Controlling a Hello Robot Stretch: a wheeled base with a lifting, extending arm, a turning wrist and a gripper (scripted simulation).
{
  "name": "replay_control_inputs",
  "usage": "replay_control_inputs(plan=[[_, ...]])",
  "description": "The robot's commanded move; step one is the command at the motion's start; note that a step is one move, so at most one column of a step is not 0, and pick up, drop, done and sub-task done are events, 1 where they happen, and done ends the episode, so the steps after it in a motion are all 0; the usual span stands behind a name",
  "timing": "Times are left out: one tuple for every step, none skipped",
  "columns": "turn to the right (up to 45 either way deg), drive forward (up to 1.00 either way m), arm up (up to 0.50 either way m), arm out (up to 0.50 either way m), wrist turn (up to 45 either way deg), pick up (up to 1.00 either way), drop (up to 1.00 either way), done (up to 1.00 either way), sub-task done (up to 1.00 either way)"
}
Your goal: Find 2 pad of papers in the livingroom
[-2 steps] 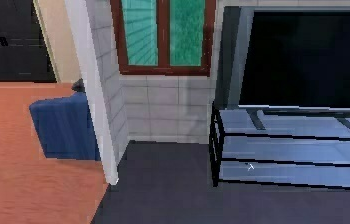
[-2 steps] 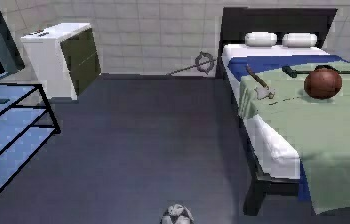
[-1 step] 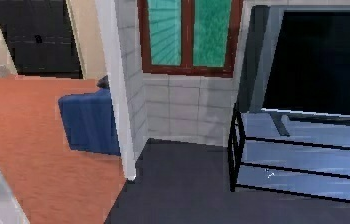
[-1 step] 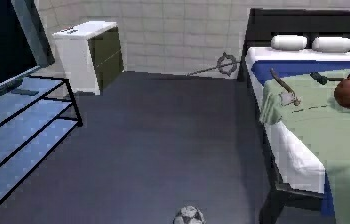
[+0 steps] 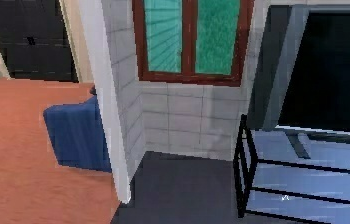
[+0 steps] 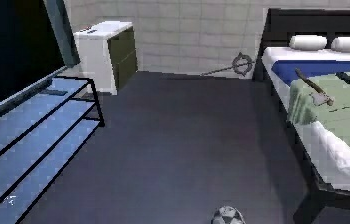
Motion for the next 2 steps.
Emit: replay_control_inputs(plan=[[-18.0, 0.0, 0.0, 0.0, 0.0, 0.0, 0.0, 0.0, 0.0], [0.0, 0.9, 0.0, 0.0, 0.0, 0.0, 0.0, 0.0, 0.0]])
